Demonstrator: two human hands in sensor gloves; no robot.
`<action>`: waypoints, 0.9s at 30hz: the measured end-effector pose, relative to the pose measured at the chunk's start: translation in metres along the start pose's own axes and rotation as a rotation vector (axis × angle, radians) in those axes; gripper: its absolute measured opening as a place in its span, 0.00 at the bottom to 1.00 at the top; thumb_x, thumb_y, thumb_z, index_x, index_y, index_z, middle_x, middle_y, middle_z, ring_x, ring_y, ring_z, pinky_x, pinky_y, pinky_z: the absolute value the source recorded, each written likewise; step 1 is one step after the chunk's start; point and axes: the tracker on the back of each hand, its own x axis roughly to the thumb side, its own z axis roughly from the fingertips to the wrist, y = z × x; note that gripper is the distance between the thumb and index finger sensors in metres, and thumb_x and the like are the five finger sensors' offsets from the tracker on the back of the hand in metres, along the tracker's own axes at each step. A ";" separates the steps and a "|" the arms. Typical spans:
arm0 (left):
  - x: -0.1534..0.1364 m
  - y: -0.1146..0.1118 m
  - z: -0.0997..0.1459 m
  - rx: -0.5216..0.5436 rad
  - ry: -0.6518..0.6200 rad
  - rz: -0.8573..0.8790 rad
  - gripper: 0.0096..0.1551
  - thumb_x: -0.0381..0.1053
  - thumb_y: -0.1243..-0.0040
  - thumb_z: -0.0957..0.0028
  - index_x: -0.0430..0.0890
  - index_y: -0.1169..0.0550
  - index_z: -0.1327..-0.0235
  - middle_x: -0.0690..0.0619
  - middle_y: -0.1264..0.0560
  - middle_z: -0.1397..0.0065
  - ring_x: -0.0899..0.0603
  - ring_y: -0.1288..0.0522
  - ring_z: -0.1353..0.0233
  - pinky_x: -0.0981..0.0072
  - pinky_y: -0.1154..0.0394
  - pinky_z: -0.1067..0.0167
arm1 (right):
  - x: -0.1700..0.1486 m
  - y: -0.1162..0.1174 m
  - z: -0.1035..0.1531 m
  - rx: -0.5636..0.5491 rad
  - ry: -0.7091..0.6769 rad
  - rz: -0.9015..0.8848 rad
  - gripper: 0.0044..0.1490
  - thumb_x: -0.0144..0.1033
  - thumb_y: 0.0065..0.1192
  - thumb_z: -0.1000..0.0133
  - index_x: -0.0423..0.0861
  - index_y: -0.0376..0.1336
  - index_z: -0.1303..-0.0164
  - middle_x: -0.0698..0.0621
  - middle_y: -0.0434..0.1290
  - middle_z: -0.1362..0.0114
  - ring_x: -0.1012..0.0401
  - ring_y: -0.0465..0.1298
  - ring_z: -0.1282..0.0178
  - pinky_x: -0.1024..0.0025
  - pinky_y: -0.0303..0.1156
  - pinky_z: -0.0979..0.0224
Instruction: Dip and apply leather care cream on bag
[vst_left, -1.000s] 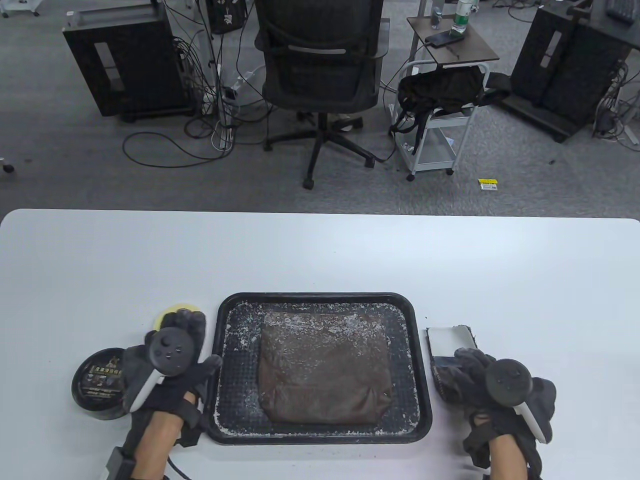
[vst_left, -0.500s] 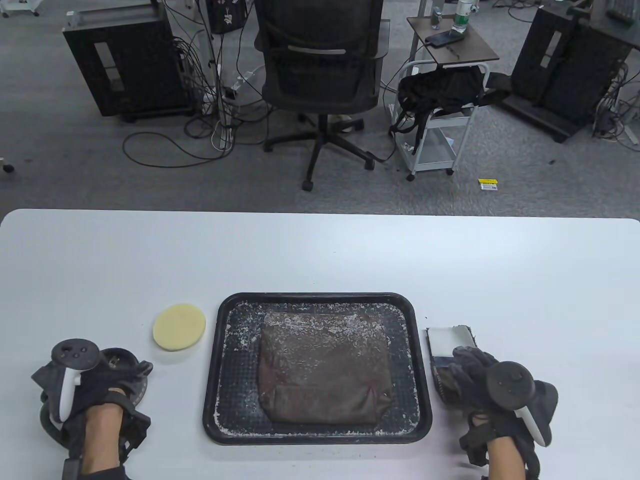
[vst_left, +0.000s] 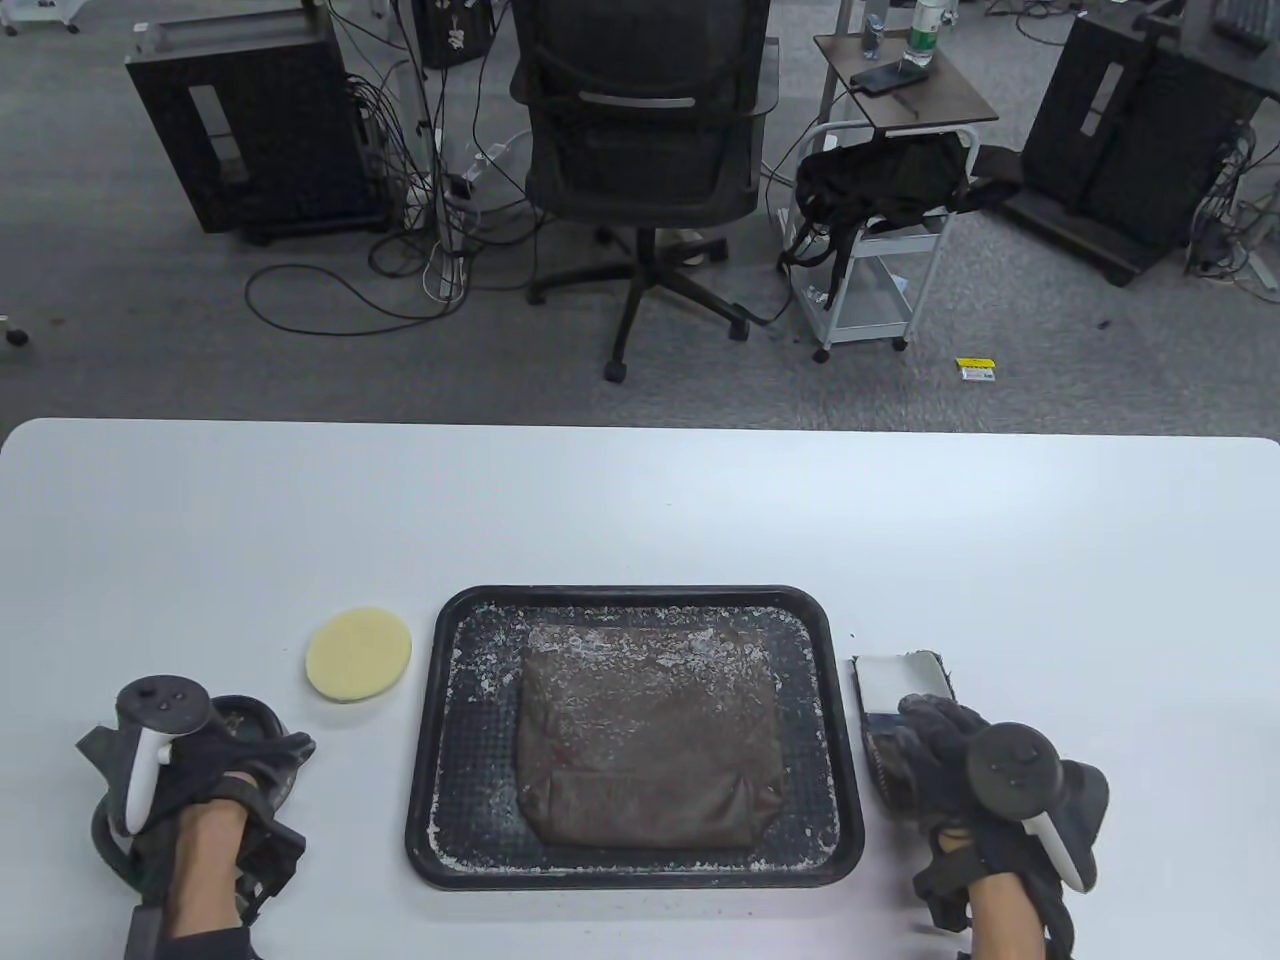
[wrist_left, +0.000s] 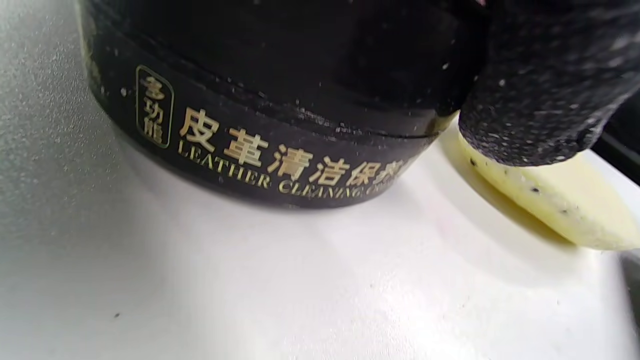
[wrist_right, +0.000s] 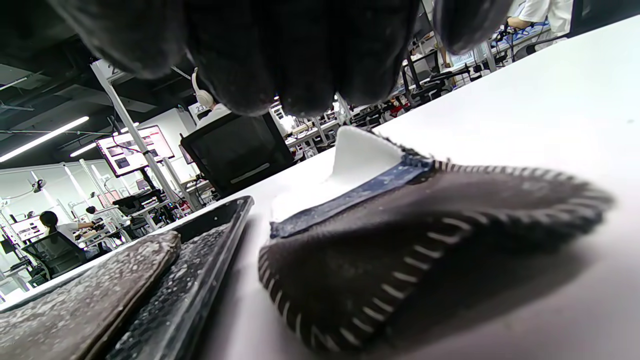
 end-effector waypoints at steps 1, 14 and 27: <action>0.001 0.000 0.001 0.012 -0.007 -0.012 0.76 0.72 0.21 0.72 0.51 0.59 0.29 0.45 0.64 0.20 0.28 0.61 0.19 0.23 0.46 0.30 | 0.000 0.000 0.000 -0.006 -0.003 -0.003 0.36 0.54 0.58 0.47 0.52 0.71 0.30 0.48 0.73 0.23 0.46 0.70 0.22 0.35 0.59 0.24; 0.062 -0.003 0.049 -0.012 -0.692 0.423 0.76 0.76 0.23 0.72 0.48 0.56 0.27 0.42 0.59 0.19 0.26 0.53 0.20 0.24 0.38 0.34 | 0.042 0.012 0.005 -0.090 -0.210 -0.102 0.43 0.57 0.62 0.48 0.51 0.62 0.22 0.48 0.67 0.19 0.45 0.69 0.21 0.38 0.63 0.25; 0.136 -0.094 0.128 -0.389 -1.100 0.617 0.75 0.79 0.25 0.71 0.48 0.54 0.26 0.42 0.56 0.19 0.26 0.50 0.20 0.26 0.35 0.35 | 0.133 0.063 0.035 0.239 -0.510 -0.661 0.62 0.65 0.66 0.52 0.55 0.43 0.13 0.46 0.48 0.12 0.41 0.59 0.15 0.31 0.57 0.23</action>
